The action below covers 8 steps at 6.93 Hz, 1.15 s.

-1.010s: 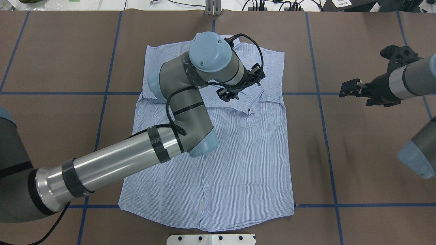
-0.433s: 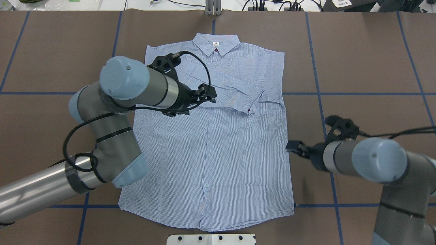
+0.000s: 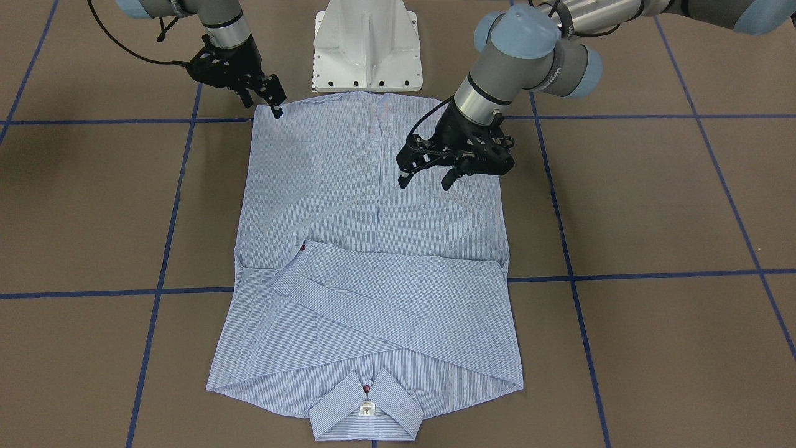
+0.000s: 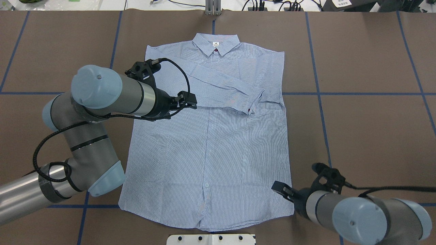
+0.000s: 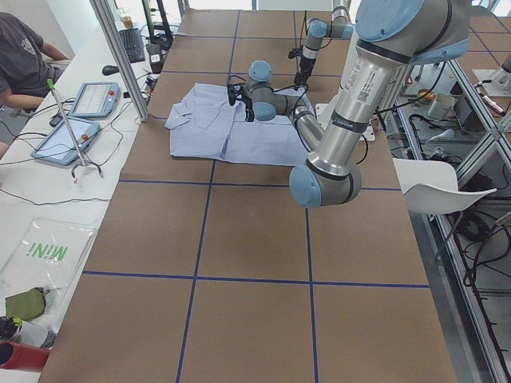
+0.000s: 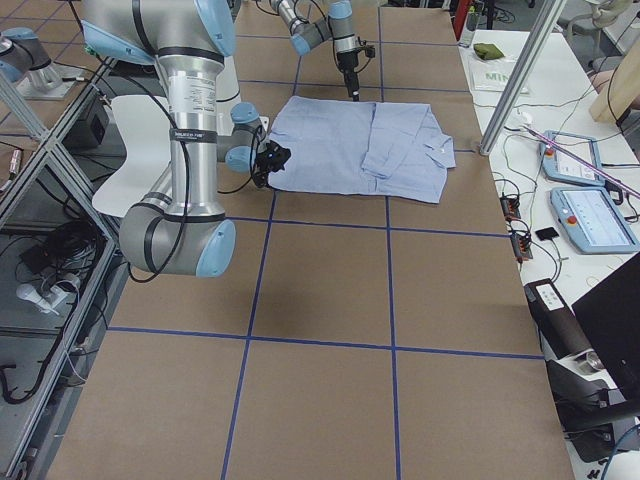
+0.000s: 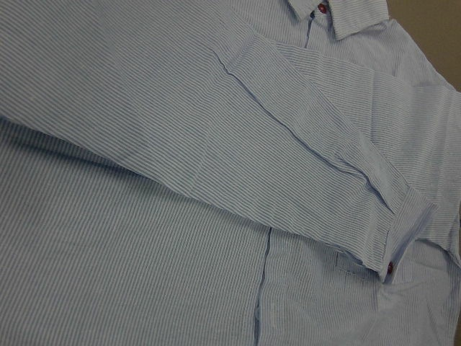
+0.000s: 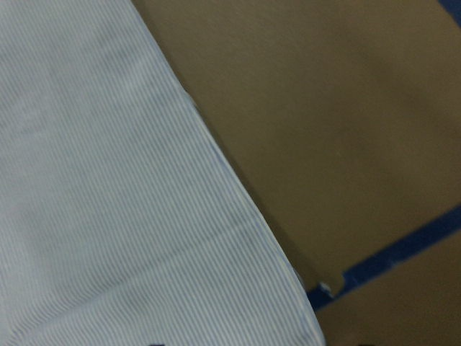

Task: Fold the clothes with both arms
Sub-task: 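Release the sleeve with the left gripper while the right gripper moves to the hem corner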

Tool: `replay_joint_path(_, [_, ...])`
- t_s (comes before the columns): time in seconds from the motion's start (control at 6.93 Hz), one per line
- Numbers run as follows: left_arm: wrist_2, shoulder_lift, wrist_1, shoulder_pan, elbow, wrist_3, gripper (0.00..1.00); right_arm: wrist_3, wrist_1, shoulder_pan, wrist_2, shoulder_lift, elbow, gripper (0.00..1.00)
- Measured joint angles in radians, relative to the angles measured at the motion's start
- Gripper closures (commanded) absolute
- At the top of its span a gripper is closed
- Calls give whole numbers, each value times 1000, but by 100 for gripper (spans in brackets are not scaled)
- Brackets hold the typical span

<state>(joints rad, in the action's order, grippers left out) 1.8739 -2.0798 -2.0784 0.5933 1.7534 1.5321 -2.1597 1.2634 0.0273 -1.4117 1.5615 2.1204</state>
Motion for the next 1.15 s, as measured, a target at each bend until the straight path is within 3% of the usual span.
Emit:
replay_joint_path(0.14, [-1, 6, 0, 0, 0, 0, 1, -52, 52, -25, 10, -3, 11, 17])
replay_joint_path(0.29, [-1, 9, -1, 0, 1, 2, 1, -80, 78, -33, 14, -5, 16, 27])
replay_joint_path(0.87, [-2, 10, 0, 0, 6, 5, 1, -105, 92, -29, 18, -11, 13, 30])
replay_joint_path(1.15, [-2, 12, 0, 0, 7, 6, 1, -119, 93, -24, 19, -11, 11, 39])
